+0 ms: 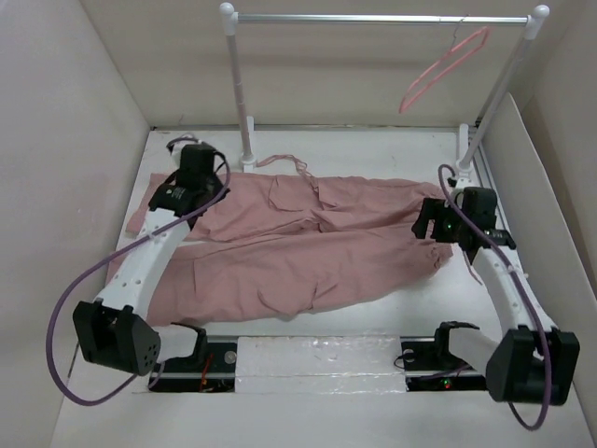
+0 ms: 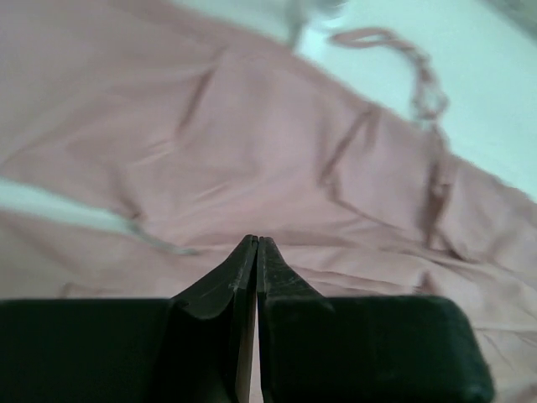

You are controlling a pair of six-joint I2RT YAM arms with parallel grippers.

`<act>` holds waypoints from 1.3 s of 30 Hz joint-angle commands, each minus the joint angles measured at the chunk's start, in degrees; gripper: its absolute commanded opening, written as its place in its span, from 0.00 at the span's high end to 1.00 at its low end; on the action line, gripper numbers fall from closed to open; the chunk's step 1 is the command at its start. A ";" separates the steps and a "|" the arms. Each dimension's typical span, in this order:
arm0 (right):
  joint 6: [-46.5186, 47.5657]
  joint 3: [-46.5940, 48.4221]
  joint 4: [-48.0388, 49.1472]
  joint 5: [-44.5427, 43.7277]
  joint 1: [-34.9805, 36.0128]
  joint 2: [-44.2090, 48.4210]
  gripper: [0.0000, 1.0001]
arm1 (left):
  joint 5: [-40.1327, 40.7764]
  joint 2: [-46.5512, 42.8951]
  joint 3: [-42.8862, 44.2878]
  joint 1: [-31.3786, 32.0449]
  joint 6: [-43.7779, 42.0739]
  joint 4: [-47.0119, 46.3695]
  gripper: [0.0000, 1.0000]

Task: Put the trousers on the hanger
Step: Flatten out the trousers at the center of the board.

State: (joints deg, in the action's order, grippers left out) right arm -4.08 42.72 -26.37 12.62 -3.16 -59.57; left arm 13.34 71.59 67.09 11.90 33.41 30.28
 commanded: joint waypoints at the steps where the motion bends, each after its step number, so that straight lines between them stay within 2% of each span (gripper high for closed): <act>1: -0.14 5.17 8.69 5.30 -5.97 -9.28 0.15 | 10.99 1.26 7.78 9.50 1.22 -0.49 1.00; 3: 0.38 8.77 10.28 4.09 -8.88 -14.84 0.14 | 15.45 0.92 8.67 13.66 1.92 -1.19 1.00; 5: 0.21 10.53 11.86 2.68 -10.63 -20.83 0.14 | 16.45 -0.92 5.01 17.27 1.66 -5.48 1.00; 7: -1.10 10.63 15.64 4.50 -13.79 -23.56 0.13 | 15.66 -2.59 1.13 17.28 5.58 -8.21 0.97; 8: -2.24 10.63 16.95 5.30 -14.59 -25.49 0.12 | 15.31 -3.12 -2.98 13.97 7.88 -8.66 1.00; 10: -2.87 11.42 18.37 4.34 -15.12 -27.17 0.09 | 4.29 -5.39 -7.83 8.34 8.52 -14.15 1.00; 11: -2.69 12.20 17.94 4.34 -15.12 -29.96 0.08 | 0.23 -6.63 -12.55 5.53 4.86 -17.24 1.00; 12: -2.17 14.04 16.37 4.25 -15.12 -31.56 0.08 | -4.25 -8.03 -14.69 5.50 2.48 -20.23 1.00; 14: -1.29 15.37 15.74 4.69 -14.60 -34.30 0.08 | -6.05 -13.13 -17.69 6.20 -1.06 -25.18 1.00; 17: -2.24 15.55 16.08 4.16 -13.46 -37.19 0.08 | -7.63 -14.73 -16.47 6.73 -2.20 -22.91 1.00; 19: -2.95 15.81 17.23 5.30 -12.84 -38.77 0.12 | -8.42 -14.20 -16.29 8.04 -4.05 -21.76 1.00; 21: -2.95 16.87 16.79 4.87 -11.53 -40.18 0.26 | -9.29 -14.11 -17.08 8.05 -4.67 -21.41 1.00; 22: -2.95 17.57 16.53 4.61 -11.52 -41.23 0.37 | -9.91 -14.37 -17.52 8.05 -4.84 -21.49 1.00; 23: -2.95 17.75 16.27 4.69 -11.52 -41.50 0.60 | -10.26 -14.55 -18.39 8.05 -4.84 -21.58 1.00; 26: -3.31 17.31 17.22 3.64 -12.83 -39.14 0.93 | -12.11 -15.87 -19.97 8.05 -5.72 -21.93 1.00; 31: -3.22 20.99 15.57 0.65 -17.23 -34.56 1.00 | -15.98 -14.64 -20.86 8.05 -6.95 -20.35 1.00; 35: -1.64 27.14 9.86 -2.68 -19.17 -36.40 0.99 | -16.07 -14.46 -22.26 8.05 -5.46 -20.61 1.00; 36: -1.55 27.85 8.11 -4.52 -19.77 -37.10 0.91 | -16.07 -14.20 -22.27 8.05 -5.20 -20.44 1.00; 37: -1.37 28.55 7.57 -4.88 -20.48 -37.46 0.78 | -15.81 -14.11 -22.09 8.05 -5.11 -19.74 1.00; 38: -1.11 28.73 7.13 -4.97 -20.48 -37.46 0.43 | -15.46 -14.02 -21.92 8.05 -4.93 -19.30 0.97; 39: -0.85 28.74 6.43 -4.80 -20.48 -37.20 0.26 | -14.58 -14.02 -21.74 8.05 -4.84 -19.04 0.92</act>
State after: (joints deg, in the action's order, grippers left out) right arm -6.37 69.45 -16.58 10.74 -22.94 -97.10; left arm -1.32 57.60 45.23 19.86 28.32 11.20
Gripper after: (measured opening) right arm 0.647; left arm 0.064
